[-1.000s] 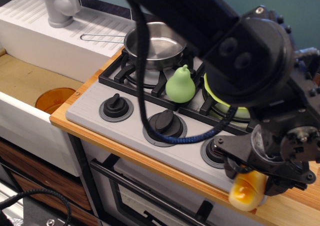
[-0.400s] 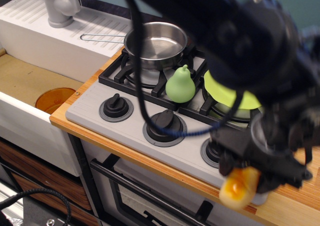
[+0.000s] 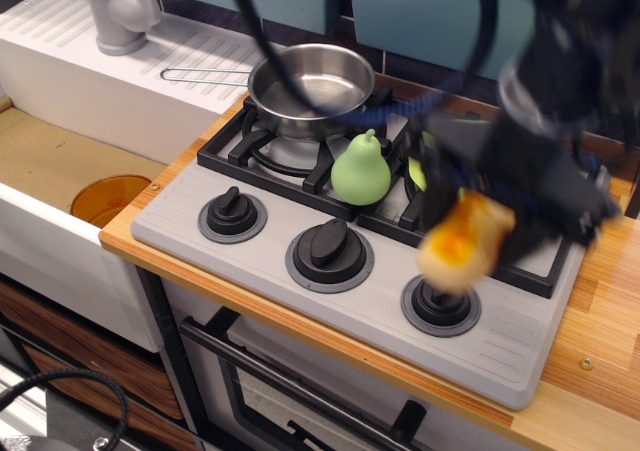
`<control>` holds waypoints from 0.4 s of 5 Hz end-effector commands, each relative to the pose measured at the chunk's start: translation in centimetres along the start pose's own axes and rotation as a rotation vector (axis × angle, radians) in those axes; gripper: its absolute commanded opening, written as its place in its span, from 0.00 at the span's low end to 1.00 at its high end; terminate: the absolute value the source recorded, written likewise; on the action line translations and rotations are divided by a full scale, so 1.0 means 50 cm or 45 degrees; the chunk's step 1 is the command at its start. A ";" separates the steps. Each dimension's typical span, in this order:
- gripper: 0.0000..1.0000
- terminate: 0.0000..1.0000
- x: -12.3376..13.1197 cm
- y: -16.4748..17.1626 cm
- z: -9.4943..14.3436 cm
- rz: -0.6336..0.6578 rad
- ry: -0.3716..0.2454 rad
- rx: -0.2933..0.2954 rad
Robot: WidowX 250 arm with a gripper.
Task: Put bread on plate and pear in pot or pan on stove
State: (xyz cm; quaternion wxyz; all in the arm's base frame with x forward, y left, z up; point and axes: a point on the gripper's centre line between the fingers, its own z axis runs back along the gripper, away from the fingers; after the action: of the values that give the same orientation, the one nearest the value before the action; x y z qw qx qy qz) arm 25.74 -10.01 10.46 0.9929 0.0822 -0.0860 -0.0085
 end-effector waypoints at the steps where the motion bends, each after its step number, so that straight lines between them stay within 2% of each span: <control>1: 0.00 0.00 0.112 0.057 0.011 -0.058 -0.103 -0.059; 2: 0.00 0.00 0.140 0.053 -0.012 -0.049 -0.124 -0.080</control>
State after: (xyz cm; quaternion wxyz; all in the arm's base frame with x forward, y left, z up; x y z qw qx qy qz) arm 31.79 -7.28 9.77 0.9919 0.0582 -0.1067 -0.0378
